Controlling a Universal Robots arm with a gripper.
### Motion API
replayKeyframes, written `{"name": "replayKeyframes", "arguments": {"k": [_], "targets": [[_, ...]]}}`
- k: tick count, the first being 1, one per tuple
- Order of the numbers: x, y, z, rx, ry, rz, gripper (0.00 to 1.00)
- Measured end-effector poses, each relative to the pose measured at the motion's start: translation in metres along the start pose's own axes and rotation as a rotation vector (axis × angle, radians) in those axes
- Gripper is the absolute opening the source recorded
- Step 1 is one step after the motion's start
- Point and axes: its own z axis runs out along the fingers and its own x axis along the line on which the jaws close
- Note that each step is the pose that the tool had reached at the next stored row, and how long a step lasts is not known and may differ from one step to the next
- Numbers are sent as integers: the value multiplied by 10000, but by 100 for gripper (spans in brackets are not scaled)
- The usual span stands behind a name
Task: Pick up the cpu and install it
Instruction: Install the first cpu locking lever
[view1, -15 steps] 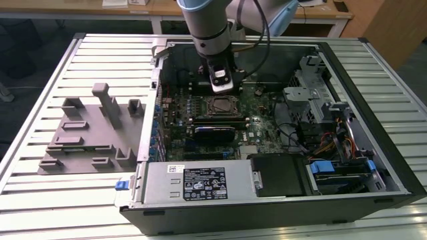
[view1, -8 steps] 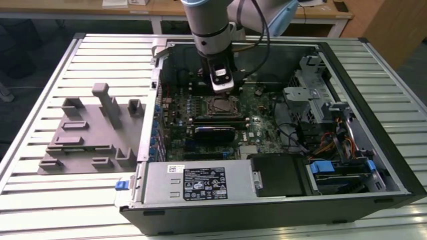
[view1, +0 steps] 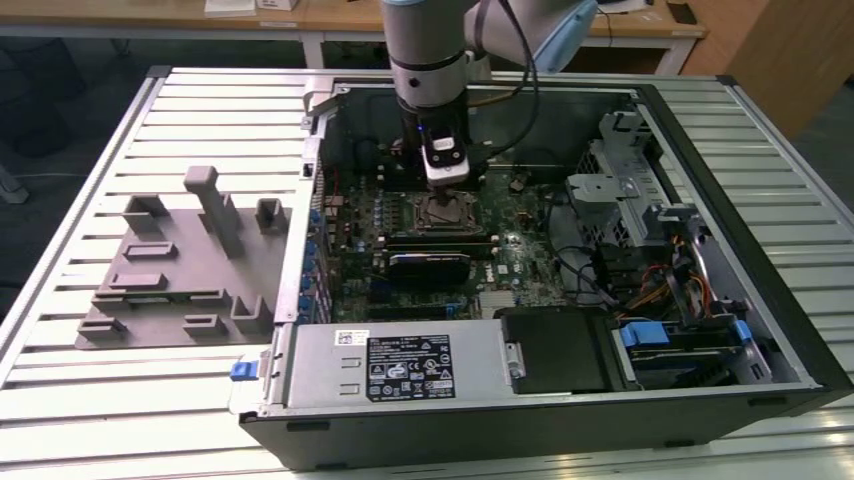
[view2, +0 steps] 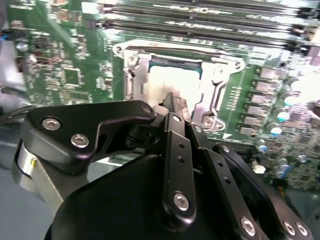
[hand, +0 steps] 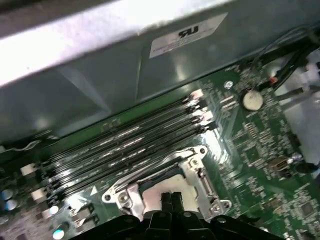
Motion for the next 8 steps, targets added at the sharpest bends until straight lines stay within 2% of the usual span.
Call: {"name": "replayKeyframes", "arguments": {"k": [2, 3, 8], "targets": [[-9, 2, 4, 114, 230, 4, 11], [-11, 3, 5, 149, 298, 5, 11], [-12, 3, 5, 152, 313, 6, 11]]}}
